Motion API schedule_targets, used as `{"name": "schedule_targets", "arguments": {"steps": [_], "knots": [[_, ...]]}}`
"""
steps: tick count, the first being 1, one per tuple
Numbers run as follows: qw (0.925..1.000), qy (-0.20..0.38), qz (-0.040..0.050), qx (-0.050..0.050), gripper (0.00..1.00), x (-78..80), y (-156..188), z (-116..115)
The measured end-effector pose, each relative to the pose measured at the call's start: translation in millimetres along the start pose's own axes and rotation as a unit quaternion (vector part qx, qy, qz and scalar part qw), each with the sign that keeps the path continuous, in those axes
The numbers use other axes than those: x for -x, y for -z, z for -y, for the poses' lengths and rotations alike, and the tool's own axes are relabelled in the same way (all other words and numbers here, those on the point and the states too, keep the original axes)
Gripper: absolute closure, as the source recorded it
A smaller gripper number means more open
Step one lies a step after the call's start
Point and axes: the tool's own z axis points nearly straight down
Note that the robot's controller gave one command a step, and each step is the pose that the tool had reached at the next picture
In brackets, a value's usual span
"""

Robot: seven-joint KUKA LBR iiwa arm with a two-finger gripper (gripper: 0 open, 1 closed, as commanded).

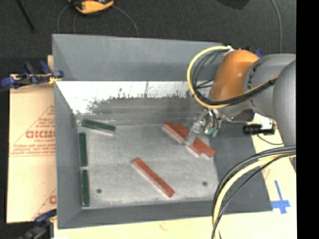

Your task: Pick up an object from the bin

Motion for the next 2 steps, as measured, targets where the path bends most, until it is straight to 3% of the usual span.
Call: {"name": "schedule_targets", "arguments": {"steps": [1,2], "knots": [[1.0000,0.000,0.0001,0.000,1.00,0.1,0,0],[1.0000,0.000,-0.0019,-0.002,1.00,-8.2,48,4]]}}
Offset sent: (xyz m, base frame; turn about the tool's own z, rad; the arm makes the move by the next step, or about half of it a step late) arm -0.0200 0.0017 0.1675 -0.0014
